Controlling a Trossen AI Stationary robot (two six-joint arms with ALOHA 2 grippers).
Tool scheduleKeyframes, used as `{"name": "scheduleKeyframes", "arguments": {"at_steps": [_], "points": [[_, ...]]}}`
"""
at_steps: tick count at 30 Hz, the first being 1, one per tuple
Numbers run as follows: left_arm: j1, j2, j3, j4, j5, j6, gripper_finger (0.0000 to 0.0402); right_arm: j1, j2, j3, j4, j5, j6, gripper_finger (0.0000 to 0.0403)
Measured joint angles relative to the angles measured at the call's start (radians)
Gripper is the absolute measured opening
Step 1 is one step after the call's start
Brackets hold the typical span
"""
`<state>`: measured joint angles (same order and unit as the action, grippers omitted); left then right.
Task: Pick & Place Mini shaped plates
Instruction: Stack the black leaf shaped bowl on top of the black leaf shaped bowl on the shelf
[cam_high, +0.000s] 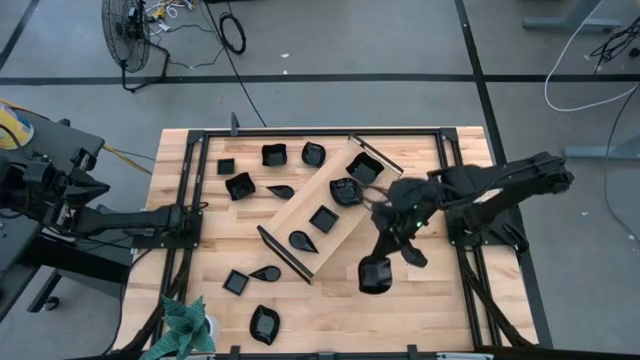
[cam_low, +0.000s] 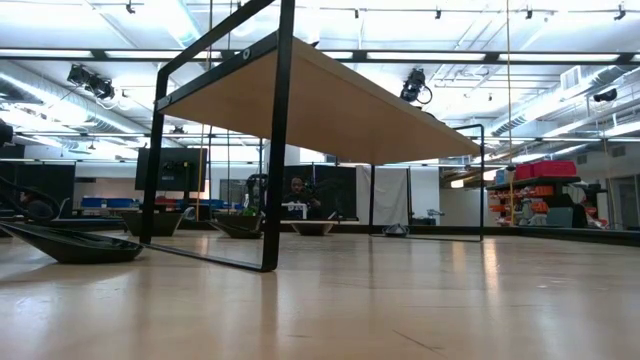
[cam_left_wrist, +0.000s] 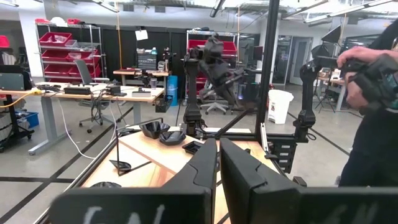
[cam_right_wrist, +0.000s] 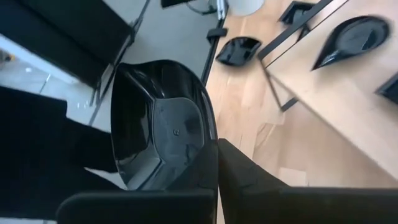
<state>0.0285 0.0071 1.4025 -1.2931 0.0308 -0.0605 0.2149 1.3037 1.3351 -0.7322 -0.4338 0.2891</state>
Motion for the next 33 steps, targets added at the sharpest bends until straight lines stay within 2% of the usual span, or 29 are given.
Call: {"name": "scheduleKeyframes", "arguments": {"at_steps": [7,18,33], "points": [[0.000,0.000,0.000,0.000,0.000,0.000,0.0025,-0.083,0.000,0.120,-0.096,0.000,0.017,0.0000],[0.000,0.000,0.000,0.000,0.000,0.000,0.0025,-0.246,-0.001,0.236,-0.178,0.000,0.093,0.0000],[0.000,0.000,0.000,0.000,0.000,0.000,0.0025,-0.586,-0.057,0.246,-0.282,0.000,0.121,0.0000]]}}
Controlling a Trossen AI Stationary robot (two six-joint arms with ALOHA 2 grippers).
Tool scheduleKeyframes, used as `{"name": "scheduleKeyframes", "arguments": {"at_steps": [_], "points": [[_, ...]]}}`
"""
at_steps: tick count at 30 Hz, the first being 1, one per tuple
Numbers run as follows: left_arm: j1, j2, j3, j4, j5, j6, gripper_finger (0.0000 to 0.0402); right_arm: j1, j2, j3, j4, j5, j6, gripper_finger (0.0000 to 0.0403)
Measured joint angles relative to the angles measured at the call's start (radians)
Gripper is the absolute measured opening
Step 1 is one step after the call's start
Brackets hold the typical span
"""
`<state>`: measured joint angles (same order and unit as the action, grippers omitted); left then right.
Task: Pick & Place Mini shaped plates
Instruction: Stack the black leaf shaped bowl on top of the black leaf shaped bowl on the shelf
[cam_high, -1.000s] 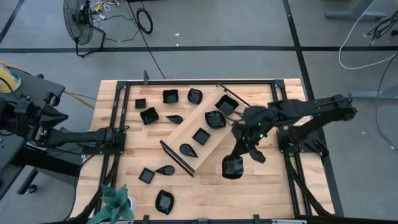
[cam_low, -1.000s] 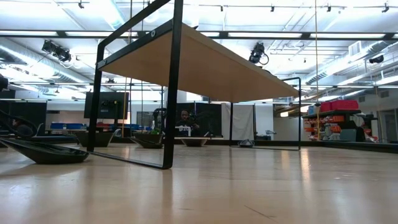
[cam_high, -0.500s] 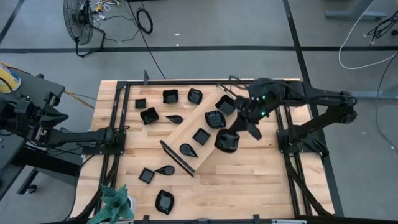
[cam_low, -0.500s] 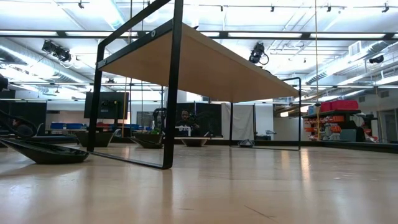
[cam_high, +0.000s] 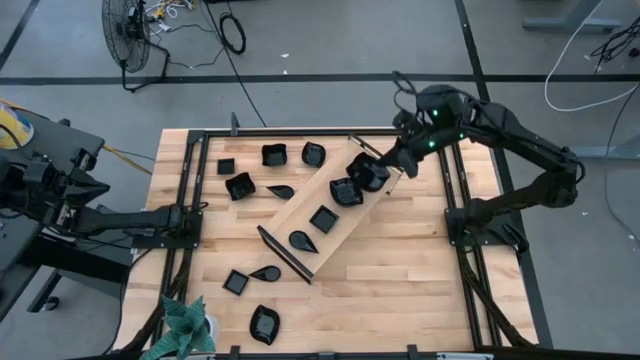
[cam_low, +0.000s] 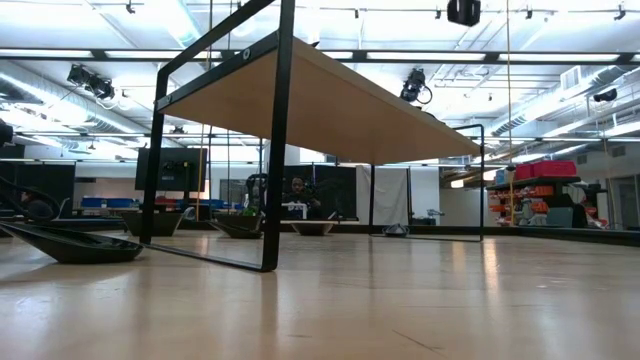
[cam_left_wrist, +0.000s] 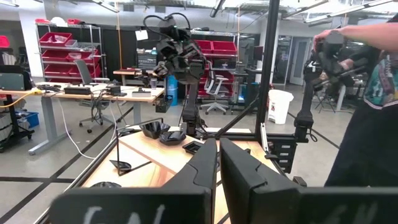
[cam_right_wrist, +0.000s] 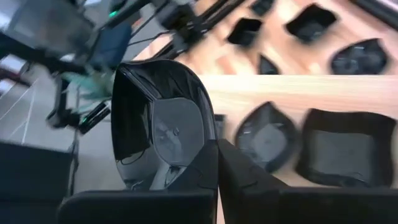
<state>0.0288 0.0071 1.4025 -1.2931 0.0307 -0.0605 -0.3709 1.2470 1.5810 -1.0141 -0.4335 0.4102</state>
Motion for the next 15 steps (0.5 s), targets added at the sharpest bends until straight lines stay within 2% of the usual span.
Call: {"name": "scheduleKeyframes", "arguments": {"at_steps": [5,15], "points": [[0.000,0.000,0.000,0.000,0.000,0.000,0.0025,-0.079,0.002,0.000,-0.022,0.037,0.067,0.0000],[0.000,0.000,0.000,0.000,0.000,0.000,0.0025,-0.080,0.007,0.000,-0.003,0.138,0.202,0.0000]]}}
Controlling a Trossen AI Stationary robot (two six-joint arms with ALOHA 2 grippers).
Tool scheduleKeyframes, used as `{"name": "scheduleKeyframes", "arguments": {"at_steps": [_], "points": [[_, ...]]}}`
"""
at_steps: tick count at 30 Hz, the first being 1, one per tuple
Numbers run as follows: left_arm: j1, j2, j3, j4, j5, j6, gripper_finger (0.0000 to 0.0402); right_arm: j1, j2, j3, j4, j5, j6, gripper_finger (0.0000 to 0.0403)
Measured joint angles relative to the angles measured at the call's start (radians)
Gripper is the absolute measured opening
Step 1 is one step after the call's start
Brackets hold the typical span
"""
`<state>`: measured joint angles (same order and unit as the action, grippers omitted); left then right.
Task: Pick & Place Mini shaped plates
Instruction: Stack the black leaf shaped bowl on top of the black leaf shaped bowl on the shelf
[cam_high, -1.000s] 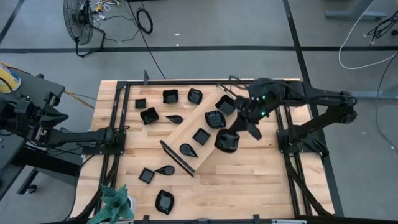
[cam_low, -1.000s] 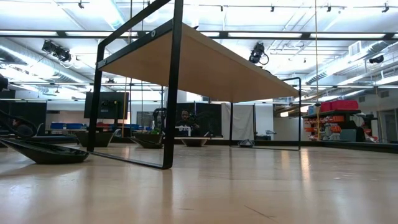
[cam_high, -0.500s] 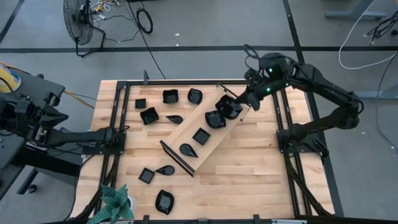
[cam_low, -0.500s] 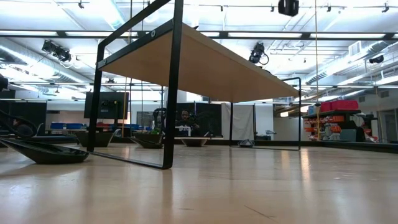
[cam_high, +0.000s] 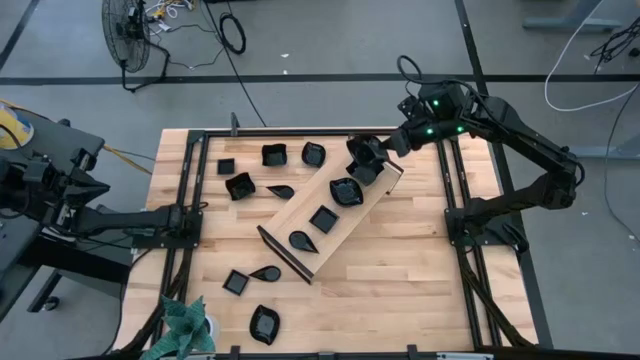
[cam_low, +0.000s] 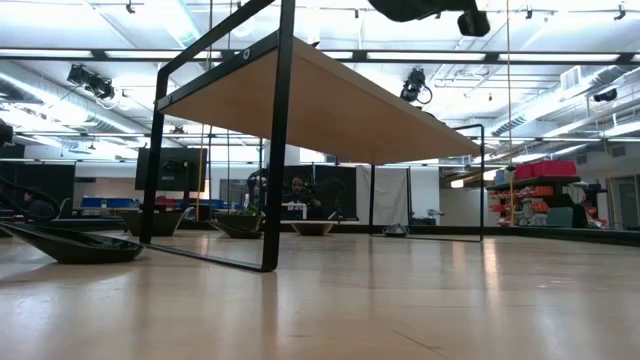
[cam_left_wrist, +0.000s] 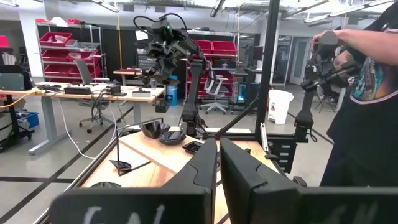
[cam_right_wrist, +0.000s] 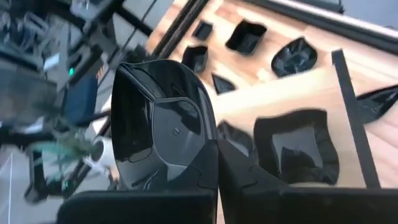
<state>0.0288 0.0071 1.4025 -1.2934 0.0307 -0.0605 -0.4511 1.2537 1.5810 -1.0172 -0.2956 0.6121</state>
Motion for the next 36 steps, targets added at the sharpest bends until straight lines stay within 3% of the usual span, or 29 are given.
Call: {"name": "scheduleKeyframes", "arguments": {"at_steps": [20,36], "points": [[0.000,0.000,0.000,0.000,0.000,0.000,0.0026,0.159,0.000,-0.293,0.367,0.193,0.490,0.0000],[0.000,0.000,0.000,0.000,0.000,0.000,0.0025,0.262,-0.001,-0.443,0.391,0.273,0.587,0.0000]]}}
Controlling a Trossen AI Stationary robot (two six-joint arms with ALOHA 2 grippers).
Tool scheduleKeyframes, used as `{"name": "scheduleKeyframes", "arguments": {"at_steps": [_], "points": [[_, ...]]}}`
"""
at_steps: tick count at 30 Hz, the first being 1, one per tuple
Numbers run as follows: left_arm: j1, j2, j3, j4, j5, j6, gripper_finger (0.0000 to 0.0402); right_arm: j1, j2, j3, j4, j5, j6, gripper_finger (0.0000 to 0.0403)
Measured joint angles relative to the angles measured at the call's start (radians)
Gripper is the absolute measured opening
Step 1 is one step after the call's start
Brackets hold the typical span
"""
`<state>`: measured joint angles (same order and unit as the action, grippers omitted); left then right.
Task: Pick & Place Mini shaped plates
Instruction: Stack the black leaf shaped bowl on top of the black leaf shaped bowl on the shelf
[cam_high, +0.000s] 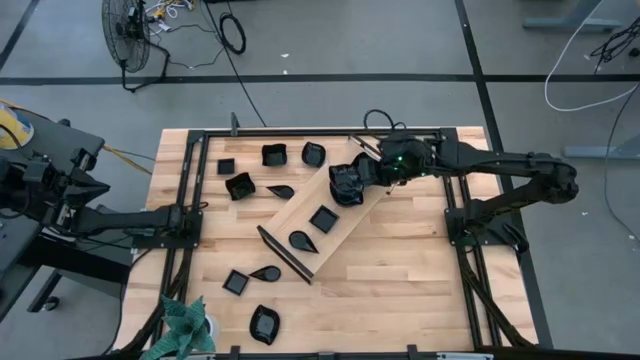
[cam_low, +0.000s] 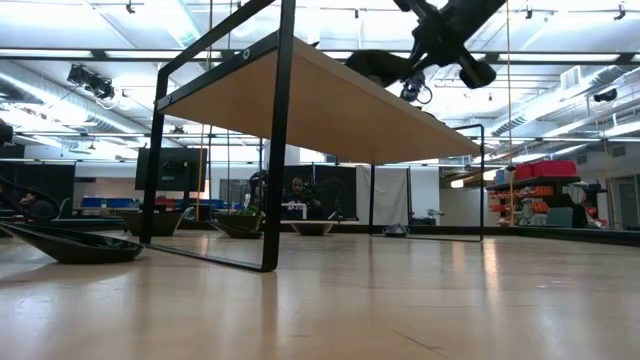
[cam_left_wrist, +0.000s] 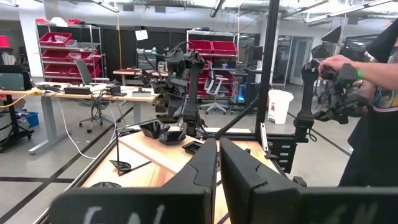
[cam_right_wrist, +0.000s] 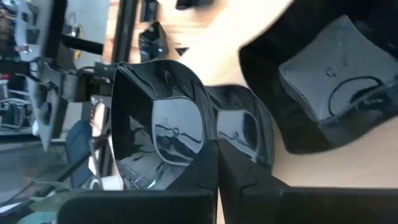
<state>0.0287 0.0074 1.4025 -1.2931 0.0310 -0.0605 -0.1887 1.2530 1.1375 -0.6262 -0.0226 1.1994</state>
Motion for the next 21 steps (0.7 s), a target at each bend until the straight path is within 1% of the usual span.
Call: {"name": "scheduleKeyframes", "arguments": {"at_steps": [12,21], "points": [[0.000,0.000,0.000,0.000,0.000,0.000,0.0026,0.041,0.000,-0.066,0.004,0.008,0.019,0.0000],[0.000,0.000,0.000,0.000,0.000,0.000,0.0025,0.042,0.000,-0.073,0.006,0.033,-0.003,0.0000]]}}
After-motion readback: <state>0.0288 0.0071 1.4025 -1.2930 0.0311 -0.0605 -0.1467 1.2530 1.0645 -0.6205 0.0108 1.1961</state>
